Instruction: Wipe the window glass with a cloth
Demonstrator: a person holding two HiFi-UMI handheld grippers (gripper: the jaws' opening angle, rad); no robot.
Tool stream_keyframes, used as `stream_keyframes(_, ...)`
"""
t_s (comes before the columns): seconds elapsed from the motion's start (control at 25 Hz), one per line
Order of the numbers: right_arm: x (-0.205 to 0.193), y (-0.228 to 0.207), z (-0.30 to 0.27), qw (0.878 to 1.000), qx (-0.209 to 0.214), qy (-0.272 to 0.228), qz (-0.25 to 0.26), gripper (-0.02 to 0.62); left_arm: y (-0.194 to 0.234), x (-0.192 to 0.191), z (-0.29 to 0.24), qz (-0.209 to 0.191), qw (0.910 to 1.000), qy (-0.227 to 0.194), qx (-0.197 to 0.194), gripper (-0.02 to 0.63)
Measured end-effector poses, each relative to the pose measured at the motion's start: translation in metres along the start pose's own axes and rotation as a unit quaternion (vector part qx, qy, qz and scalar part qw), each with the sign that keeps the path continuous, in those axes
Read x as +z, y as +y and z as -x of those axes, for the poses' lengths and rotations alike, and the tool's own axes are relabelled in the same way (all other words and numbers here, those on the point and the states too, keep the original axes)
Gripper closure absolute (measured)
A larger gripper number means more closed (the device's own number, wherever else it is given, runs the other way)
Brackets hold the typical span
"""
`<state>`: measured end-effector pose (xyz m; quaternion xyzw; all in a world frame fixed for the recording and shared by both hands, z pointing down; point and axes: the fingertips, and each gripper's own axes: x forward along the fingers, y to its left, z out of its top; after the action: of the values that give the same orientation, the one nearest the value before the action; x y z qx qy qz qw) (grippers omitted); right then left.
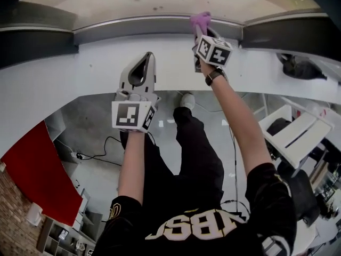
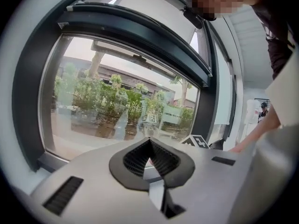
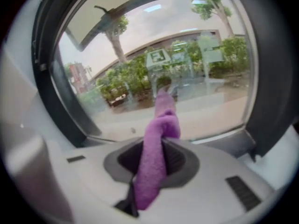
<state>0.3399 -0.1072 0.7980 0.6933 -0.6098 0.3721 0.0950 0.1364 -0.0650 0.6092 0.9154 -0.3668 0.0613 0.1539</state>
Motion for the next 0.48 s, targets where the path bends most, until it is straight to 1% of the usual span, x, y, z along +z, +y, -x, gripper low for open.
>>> stream_keyframes(0.12, -0.017, 0.094, -0.029, 0.997, 0.062, 0.019, 0.037, 0.515, 0.055, 0.011, 0.029, -0.019, 0.9991, 0.002, 0.037, 0.592)
stream_keyframes(0.2, -0.029, 0.162, -0.05, 0.991, 0.106, 0.034, 0.069, 0.516, 0.095, 0.016, 0.054, -0.023, 0.9978, -0.001, 0.062, 0.592)
stream_keyframes(0.32, -0.049, 0.258, -0.076, 0.976, 0.173, 0.05, 0.125, 0.515, 0.151, 0.013, 0.089, -0.022, 0.9952, 0.003, 0.096, 0.592)
stream_keyframes(0.4, -0.069, 0.316, -0.09, 0.963, 0.215, 0.064, 0.15, 0.515, 0.185, 0.006, 0.112, -0.017, 0.9933, 0.012, 0.113, 0.592)
stream_keyframes(0.48, -0.082, 0.372, -0.108, 0.952, 0.248, 0.074, 0.165, 0.517, 0.221, 0.008, 0.131, -0.019, 0.9912, 0.016, 0.13, 0.592)
